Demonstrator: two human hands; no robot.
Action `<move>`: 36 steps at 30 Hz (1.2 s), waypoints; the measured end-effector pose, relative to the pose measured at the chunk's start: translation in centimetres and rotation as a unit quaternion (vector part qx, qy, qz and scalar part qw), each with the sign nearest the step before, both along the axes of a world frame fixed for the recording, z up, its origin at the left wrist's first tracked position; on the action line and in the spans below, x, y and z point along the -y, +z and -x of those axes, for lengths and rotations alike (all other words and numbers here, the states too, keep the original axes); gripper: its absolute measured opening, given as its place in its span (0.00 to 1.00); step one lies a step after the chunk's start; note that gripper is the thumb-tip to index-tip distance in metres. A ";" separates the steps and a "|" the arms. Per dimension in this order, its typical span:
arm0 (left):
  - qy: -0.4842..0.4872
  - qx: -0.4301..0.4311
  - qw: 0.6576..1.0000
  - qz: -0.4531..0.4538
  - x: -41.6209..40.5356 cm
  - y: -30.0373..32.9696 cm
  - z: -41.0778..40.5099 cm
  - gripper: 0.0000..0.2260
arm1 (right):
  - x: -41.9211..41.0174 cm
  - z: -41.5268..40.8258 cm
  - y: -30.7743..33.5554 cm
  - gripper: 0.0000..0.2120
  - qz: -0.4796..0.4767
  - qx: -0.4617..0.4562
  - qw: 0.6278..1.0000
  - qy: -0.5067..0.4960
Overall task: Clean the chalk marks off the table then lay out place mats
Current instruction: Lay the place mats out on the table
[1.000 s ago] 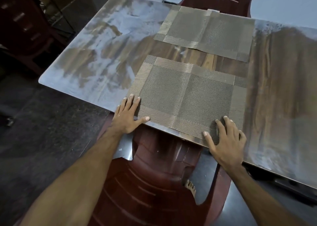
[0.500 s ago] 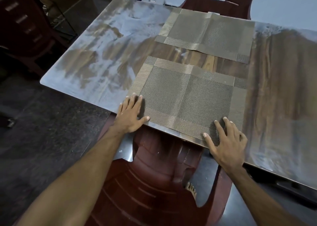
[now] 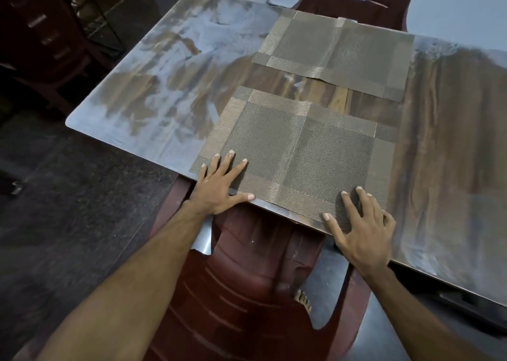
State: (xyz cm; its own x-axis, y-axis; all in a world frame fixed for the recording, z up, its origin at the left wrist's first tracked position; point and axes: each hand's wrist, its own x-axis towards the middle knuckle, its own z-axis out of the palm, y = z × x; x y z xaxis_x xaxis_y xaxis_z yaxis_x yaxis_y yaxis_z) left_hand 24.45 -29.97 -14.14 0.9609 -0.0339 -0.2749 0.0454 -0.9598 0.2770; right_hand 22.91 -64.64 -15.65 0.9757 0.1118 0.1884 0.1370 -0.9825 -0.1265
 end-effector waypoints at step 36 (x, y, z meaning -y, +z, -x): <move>0.007 0.010 1.000 -0.018 -0.5 0.1 0.1 0.47 | 0.1 -0.1 -0.6 0.35 0.015 0.006 1.000 0.010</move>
State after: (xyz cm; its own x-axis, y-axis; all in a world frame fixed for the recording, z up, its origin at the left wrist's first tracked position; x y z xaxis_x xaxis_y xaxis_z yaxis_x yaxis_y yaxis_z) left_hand 24.35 -29.48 -14.05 0.9664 -0.0108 -0.2567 0.0540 -0.9683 0.2440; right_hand 23.00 -64.70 -16.24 0.9710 0.1377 0.1957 0.1587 -0.9827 -0.0958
